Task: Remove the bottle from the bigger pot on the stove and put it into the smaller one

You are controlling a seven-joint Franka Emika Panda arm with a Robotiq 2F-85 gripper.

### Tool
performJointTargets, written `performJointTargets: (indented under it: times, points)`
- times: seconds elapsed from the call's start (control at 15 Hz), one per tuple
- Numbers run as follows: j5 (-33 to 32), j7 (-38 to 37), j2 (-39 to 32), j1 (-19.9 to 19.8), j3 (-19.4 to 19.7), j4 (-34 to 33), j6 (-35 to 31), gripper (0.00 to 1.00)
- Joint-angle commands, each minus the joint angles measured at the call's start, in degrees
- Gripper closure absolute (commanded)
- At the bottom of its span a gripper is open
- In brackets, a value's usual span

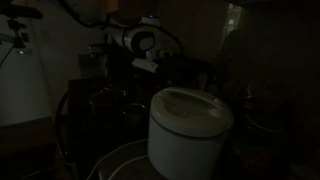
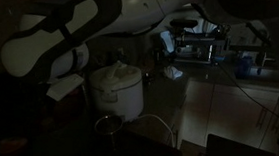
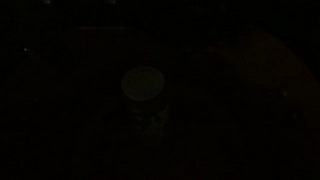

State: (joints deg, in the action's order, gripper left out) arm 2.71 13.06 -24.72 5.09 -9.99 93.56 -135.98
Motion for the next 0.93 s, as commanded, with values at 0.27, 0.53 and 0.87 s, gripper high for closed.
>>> performJointTargets:
  times: [0.27,0.53,0.87]
  points:
    - [0.2,1.0,-3.9,0.1,0.0,-2.1,1.9,0.0]
    - [-0.2,0.9,-4.0,0.1,0.2,-2.3,2.1,0.26]
    - [-0.9,0.6,-3.2,0.1,0.9,-2.9,3.0,0.65]
